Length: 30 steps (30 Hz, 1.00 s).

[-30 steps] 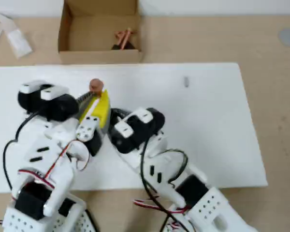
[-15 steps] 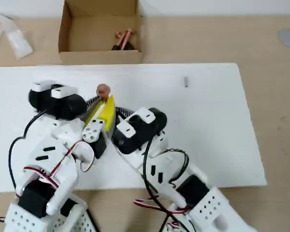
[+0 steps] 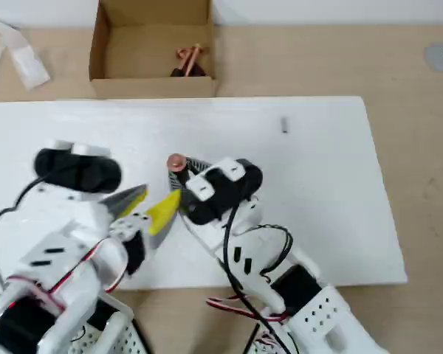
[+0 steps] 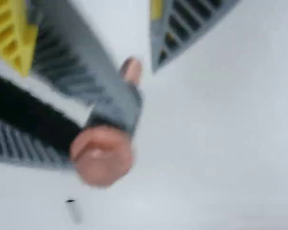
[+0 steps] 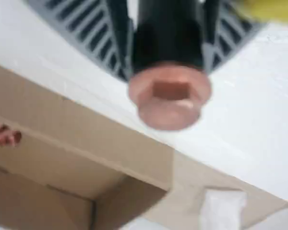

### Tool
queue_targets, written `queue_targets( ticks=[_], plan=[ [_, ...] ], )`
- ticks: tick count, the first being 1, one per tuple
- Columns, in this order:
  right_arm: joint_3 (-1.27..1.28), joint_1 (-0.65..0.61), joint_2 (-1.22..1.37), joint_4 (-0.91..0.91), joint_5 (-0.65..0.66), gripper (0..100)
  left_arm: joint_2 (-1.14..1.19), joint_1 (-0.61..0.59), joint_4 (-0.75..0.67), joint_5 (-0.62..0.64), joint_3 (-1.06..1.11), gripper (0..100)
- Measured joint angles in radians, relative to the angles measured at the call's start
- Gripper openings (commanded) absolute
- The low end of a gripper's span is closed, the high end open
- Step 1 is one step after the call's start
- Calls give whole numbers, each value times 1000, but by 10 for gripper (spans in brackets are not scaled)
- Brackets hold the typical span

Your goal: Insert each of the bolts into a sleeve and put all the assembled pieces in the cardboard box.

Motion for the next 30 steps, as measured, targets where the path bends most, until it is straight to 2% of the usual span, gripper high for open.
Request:
queue_targets(
  ticks=[3,6,10,14,17,21,30],
  plan=[
    [-46,35,51,2,-55,9,0,-44,84,0,-92,178],
    [-167,94,178,9,-103,9,-2,-143,138,-40,-172,157],
    [-422,164,430,9,-118,9,-2,-333,149,-163,-186,3],
    [-747,222,747,11,-118,9,-2,-477,152,-292,-178,5],
    [-991,265,1007,11,-118,9,-3,-548,153,-322,-161,6],
    [-1306,296,1356,11,-118,9,-3,-586,153,-331,-124,6],
    [-2076,330,2177,11,-100,9,-2,-591,160,-333,-55,6]
  ],
)
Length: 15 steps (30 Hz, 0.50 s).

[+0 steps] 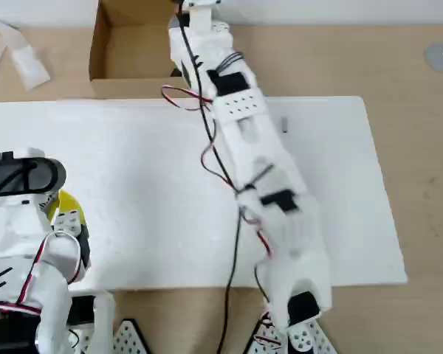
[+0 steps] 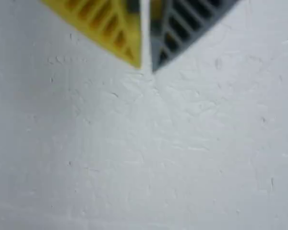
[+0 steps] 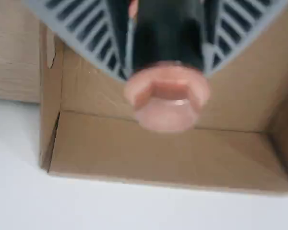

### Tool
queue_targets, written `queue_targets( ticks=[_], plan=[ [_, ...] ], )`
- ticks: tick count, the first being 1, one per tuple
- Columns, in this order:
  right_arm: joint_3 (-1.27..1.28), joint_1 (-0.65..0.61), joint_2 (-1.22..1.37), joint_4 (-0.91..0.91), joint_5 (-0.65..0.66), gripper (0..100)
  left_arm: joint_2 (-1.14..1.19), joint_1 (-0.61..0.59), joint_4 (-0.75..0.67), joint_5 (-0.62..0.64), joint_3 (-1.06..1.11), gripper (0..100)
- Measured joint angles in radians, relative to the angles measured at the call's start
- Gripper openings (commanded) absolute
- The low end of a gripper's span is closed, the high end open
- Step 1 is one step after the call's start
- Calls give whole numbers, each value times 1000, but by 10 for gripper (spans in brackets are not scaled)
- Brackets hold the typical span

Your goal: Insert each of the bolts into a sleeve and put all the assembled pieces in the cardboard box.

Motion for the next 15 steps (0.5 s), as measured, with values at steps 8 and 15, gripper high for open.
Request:
queue_targets(
  ticks=[8,15],
  plan=[
    [-658,15,647,15,180,10,0,0,0,0,2,6],
    [-876,12,760,193,215,169,0,0,-2,0,8,6]
  ],
)
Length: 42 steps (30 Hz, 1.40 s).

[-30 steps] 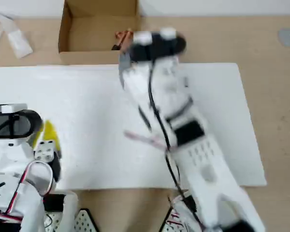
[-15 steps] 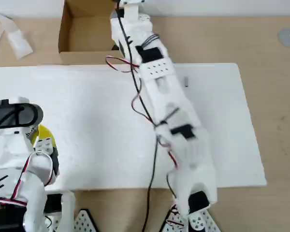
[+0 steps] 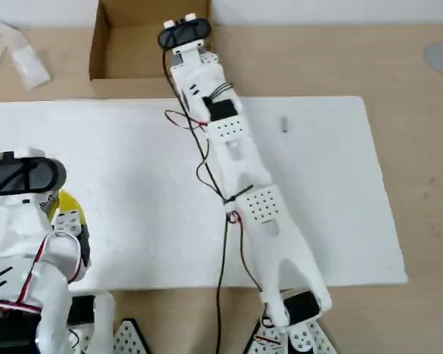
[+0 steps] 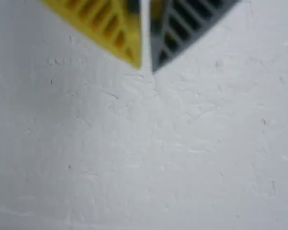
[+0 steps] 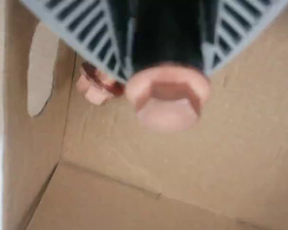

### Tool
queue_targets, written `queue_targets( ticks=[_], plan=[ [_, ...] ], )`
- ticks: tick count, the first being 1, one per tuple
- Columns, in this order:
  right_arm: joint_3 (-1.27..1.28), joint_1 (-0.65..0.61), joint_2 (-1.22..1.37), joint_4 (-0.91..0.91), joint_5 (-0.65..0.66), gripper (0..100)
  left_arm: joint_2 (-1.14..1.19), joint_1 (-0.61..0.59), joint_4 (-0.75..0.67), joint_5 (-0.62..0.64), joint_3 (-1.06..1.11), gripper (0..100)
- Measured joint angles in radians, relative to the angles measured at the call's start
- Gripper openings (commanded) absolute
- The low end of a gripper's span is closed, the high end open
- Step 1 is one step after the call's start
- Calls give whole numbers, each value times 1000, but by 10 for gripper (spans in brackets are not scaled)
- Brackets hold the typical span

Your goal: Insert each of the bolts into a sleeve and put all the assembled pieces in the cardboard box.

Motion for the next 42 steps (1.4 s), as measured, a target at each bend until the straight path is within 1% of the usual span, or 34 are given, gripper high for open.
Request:
queue_targets(
  ticks=[3,5,7,10,11,12,16,19,21,23,27,30,32,37,40,42],
  plan=[
    [-23,0,-5,109,-3,219,0,0,0,0,2,6],
    [-35,0,-26,192,-5,203,0,0,8,0,2,6],
    [-35,0,-66,284,-5,156,0,0,40,0,2,6],
    [-35,0,-135,427,-3,26,0,0,87,0,2,6],
    [-35,0,-161,476,-17,4,0,0,92,0,2,6],
    [-35,0,-193,525,-32,22,0,0,97,0,2,6],
    [-35,-2,-348,770,-77,9,0,0,97,0,11,7],
    [-35,-20,-471,1010,-84,9,0,0,89,0,68,7],
    [-37,-28,-526,1152,-91,9,0,0,51,0,109,7],
    [-37,-17,-560,1198,-91,9,0,0,15,0,169,7],
    [21,12,-671,1214,-91,9,0,0,-52,0,313,7],
    [209,8,-829,1214,-91,9,8,0,-83,0,397,7],
    [396,-8,-979,1214,-94,9,8,0,-89,0,413,7],
    [1013,-92,-1482,1214,-92,9,8,0,-98,0,445,7],
    [1393,-80,-1788,1180,-92,9,8,0,-109,0,485,7],
    [1616,-34,-1972,1129,-91,9,5,0,-121,0,494,7]
  ],
)
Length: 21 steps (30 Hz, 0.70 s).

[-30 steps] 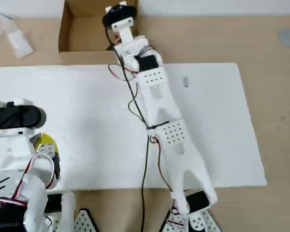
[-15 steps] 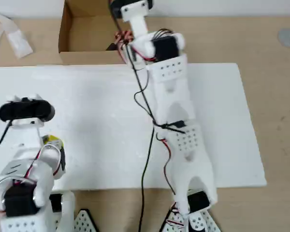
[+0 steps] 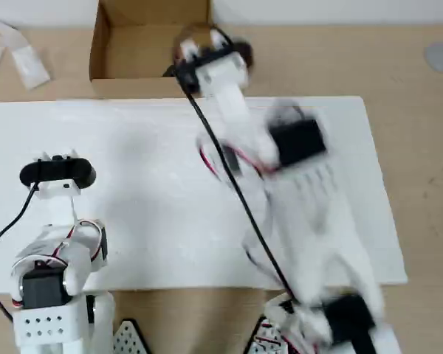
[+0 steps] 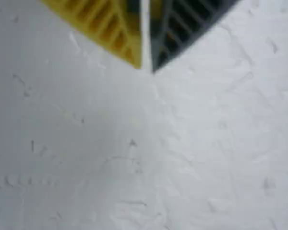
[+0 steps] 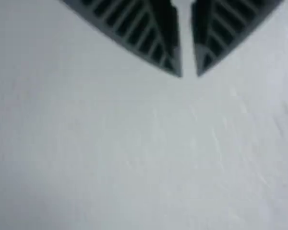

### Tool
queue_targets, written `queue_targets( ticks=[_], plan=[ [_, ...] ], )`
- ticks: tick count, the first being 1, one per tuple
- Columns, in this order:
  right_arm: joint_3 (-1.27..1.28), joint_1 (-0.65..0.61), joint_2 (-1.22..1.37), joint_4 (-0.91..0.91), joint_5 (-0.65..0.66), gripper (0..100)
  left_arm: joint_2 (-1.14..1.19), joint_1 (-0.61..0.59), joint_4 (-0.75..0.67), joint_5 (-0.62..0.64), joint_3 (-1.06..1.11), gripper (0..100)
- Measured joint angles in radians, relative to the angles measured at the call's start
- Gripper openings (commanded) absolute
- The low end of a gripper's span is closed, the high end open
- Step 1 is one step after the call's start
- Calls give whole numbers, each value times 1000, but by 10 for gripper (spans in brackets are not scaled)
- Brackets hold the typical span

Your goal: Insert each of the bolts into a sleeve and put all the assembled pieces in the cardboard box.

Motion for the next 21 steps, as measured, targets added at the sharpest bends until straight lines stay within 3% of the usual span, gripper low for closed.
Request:
queue_targets(
  ticks=[6,11,21],
  plan=[
    [608,183,-470,-209,0,9,3,0,-2,0,12,7],
    [1000,218,-790,-331,0,9,3,0,-48,0,78,7],
    [1286,239,-1183,-348,100,10,3,0,-215,0,298,5]
  ],
)
